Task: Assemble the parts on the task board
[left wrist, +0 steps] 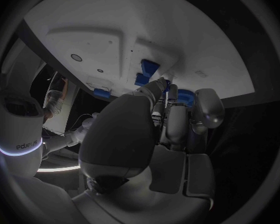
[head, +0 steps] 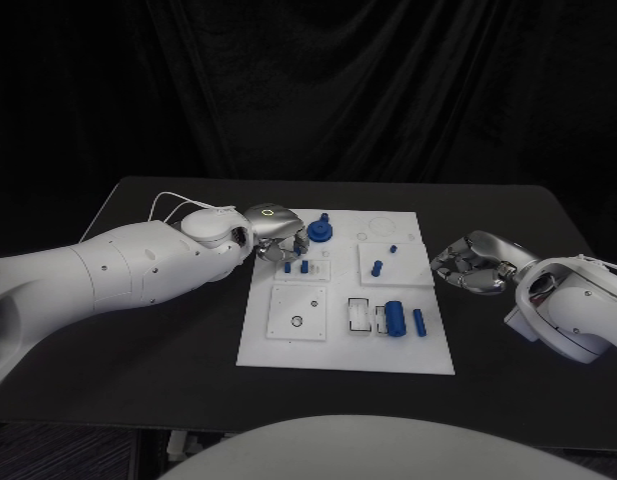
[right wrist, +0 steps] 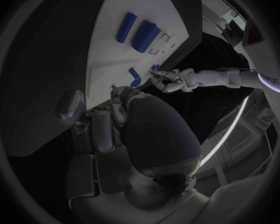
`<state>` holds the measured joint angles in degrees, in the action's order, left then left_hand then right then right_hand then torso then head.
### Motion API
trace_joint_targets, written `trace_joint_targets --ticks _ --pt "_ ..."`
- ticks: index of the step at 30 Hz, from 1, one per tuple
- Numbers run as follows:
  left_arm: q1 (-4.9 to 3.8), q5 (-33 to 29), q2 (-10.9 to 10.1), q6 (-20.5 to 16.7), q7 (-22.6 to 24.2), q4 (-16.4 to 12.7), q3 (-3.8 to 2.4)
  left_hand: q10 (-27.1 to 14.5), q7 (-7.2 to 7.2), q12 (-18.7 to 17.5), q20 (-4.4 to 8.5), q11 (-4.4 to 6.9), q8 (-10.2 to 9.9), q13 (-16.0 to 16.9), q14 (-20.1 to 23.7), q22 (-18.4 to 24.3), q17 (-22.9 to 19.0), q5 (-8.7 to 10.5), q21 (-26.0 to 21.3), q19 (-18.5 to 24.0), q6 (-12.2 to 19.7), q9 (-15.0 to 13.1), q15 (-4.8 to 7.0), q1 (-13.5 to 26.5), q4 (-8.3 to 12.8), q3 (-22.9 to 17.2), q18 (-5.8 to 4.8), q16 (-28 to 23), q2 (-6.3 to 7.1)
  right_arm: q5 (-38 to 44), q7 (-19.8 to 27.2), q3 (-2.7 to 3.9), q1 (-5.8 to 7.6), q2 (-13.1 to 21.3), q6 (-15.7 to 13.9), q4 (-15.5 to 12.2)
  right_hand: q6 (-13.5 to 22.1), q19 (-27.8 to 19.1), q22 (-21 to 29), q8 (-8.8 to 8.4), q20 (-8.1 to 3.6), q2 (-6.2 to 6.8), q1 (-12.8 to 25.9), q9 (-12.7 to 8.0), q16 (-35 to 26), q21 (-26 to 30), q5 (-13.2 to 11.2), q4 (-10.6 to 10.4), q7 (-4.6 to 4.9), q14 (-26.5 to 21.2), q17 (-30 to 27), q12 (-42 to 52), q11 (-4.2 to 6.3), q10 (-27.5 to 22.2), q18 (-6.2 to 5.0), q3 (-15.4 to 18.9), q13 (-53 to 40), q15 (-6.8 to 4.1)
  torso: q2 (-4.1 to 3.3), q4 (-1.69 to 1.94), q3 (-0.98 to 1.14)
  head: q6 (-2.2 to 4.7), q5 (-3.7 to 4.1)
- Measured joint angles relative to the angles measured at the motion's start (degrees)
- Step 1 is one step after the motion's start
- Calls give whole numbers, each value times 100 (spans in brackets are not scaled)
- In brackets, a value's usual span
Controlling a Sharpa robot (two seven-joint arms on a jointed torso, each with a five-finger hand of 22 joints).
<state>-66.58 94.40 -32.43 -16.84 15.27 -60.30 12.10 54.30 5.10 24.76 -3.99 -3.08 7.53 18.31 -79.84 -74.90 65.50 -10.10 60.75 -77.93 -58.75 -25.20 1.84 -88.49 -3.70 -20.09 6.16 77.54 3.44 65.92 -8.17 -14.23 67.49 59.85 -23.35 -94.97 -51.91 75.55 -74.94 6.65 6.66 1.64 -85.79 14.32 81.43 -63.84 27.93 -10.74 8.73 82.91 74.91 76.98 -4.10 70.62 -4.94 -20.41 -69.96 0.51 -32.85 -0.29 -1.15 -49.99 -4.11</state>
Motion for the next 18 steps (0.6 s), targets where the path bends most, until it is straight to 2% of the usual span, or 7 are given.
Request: trace_joint_targets --ticks 6,18 --pt "43 0 48 -14 -27 71 1 14 0 -5 0 -4 0 -12 0 0 -1 1 0 0 -1 -1 0 0 0 0 0 0 0 0 0 0 0 -1 1 -1 0 0 0 0 0 0 0 0 0 0 0 0 0 0 0 0 0 0 0 0 0 0 -5 -3 6 0 16" --pt "66 4 37 -215 -90 51 9 40 0 34 0 -22 0 -13 0 0 21 12 0 0 0 -1 0 16 31 32 0 0 16 0 0 0 0 3 3 -3 0 0 1 0 0 0 0 0 0 0 0 0 0 0 0 0 0 0 0 0 -1 0 0 -3 12 0 29"
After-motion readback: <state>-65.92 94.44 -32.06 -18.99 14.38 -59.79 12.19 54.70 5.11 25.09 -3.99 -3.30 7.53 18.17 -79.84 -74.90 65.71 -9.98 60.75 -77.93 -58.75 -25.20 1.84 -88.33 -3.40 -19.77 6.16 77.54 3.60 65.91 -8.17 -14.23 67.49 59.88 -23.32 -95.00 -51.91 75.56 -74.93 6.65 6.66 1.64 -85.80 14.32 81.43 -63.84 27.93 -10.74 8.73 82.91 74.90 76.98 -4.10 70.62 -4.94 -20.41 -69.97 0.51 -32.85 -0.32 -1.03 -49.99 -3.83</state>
